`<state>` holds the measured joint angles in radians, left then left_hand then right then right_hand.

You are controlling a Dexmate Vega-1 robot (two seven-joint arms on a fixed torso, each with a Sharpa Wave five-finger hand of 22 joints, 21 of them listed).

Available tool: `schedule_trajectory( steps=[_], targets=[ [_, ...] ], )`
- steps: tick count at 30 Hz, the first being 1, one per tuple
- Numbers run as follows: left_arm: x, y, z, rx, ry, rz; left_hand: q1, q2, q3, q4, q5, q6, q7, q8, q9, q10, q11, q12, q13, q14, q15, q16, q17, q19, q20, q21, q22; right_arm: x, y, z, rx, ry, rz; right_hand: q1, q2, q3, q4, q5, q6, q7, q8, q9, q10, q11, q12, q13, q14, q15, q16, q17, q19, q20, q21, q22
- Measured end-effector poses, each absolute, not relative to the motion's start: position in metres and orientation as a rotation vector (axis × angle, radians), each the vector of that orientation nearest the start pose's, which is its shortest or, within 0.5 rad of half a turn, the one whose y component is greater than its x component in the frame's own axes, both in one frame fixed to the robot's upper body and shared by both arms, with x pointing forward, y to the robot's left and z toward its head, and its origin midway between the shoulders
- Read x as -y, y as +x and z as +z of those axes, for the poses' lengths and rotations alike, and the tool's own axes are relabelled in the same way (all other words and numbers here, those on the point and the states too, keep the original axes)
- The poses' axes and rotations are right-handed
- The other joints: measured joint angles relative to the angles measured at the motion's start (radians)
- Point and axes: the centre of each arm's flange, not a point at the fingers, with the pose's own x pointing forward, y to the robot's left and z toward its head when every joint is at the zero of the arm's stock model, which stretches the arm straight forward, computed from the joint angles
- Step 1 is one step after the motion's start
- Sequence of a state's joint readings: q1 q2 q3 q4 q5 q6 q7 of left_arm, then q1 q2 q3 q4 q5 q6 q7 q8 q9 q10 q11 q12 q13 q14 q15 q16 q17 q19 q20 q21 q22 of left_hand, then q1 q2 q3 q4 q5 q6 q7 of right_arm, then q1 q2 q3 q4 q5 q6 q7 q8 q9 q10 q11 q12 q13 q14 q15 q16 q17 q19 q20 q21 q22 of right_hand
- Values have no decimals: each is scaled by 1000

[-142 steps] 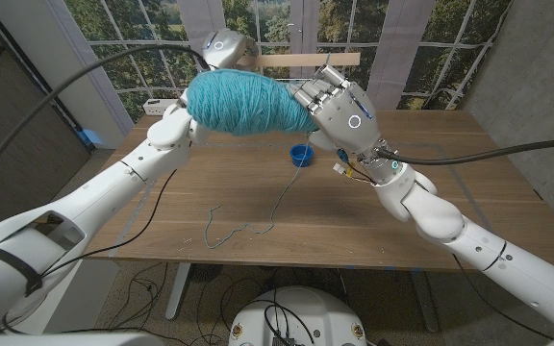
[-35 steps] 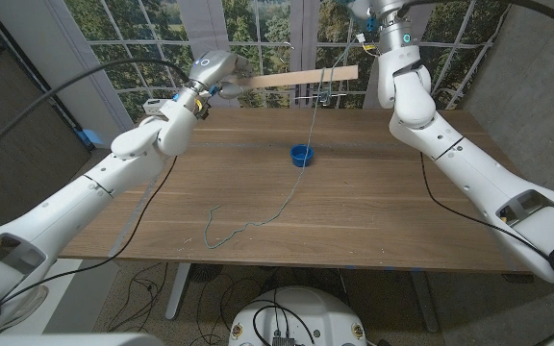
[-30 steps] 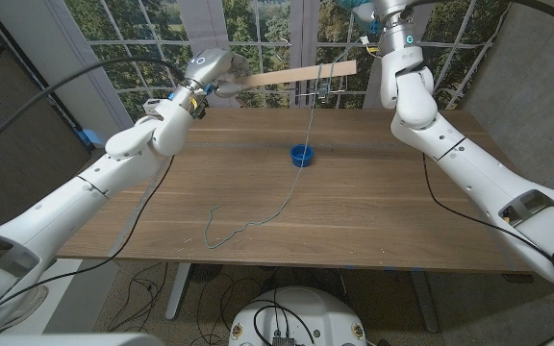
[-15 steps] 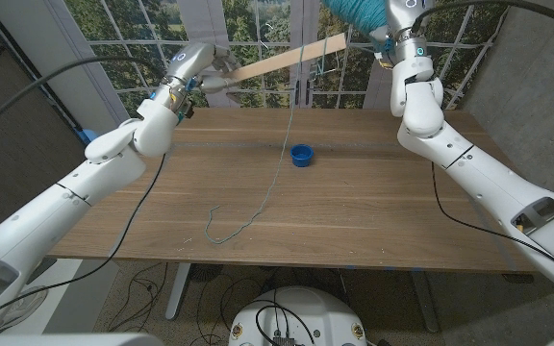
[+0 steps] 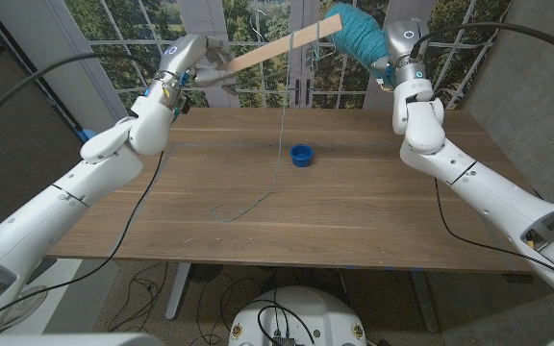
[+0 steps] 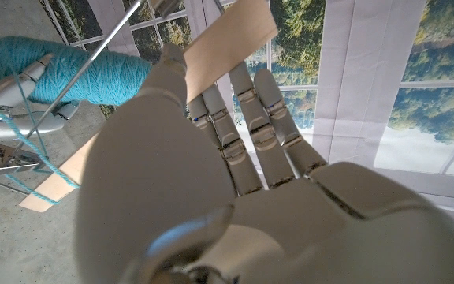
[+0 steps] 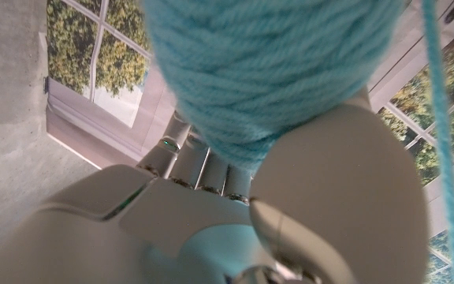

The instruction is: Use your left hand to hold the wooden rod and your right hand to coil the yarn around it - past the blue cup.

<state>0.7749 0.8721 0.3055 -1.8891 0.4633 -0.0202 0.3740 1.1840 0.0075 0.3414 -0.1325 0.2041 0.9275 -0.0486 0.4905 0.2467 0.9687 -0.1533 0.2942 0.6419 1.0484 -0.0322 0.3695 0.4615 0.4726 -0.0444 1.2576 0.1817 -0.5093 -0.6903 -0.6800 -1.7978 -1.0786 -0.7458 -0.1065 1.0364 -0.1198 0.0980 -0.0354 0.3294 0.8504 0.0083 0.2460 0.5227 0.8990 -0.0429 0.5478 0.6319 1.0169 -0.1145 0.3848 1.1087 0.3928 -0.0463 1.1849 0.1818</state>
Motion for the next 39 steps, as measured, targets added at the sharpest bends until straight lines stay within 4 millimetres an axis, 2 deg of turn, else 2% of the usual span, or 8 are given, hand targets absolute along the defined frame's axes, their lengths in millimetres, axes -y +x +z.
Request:
schedule_trajectory(
  steps=[16, 18, 35, 39],
  targets=[
    [-272, 495, 196, 1162, 1269, 494, 0, 0, -1, 1, 0, -1, -2, 6, 0, 0, 0, -8, 6, 0, 0, -7, 5, 0, 0, 0, 0, 249, 561, 138, 629, -1548, -800, 0, 0, -5, 3, 0, 0, 0, -3, 4, 5, -2, -1, 6, 0, 0, -2, 0, 0, 0, 0, 0],
    [-264, 492, 201, 1176, 1287, 496, 0, 0, -1, 1, 0, -2, -2, 6, 0, 0, 0, -8, 6, 0, 0, -7, 5, 0, 0, 0, 0, 250, 562, 130, 622, -1538, -775, 0, 0, -6, 3, 0, 0, 0, -3, 4, 5, -2, -1, 6, 0, 0, -2, 0, 0, 0, 0, 0],
    [-255, 485, 219, 1164, 1348, 585, 0, 0, -2, 2, 0, -3, -4, 5, 0, 5, 5, -16, 9, 0, 0, -14, 11, 1, 0, 0, 0, 252, 564, 79, 584, -1588, -684, 0, 0, -5, 6, 4, 0, 0, -7, 4, 5, -2, -2, 9, 5, -6, -12, 6, -5, 5, 0, -5],
    [-254, 484, 222, 1158, 1355, 611, 0, 0, -3, 3, 0, -3, -4, 5, 0, 5, 5, -16, 9, 0, 0, -15, 11, 1, 0, 0, 0, 252, 563, 66, 574, -1595, -665, 0, 0, -5, 6, 4, 7, -7, -8, 3, 5, -2, -2, 10, 6, -6, -13, 6, -5, 5, 0, -5]
  ],
)
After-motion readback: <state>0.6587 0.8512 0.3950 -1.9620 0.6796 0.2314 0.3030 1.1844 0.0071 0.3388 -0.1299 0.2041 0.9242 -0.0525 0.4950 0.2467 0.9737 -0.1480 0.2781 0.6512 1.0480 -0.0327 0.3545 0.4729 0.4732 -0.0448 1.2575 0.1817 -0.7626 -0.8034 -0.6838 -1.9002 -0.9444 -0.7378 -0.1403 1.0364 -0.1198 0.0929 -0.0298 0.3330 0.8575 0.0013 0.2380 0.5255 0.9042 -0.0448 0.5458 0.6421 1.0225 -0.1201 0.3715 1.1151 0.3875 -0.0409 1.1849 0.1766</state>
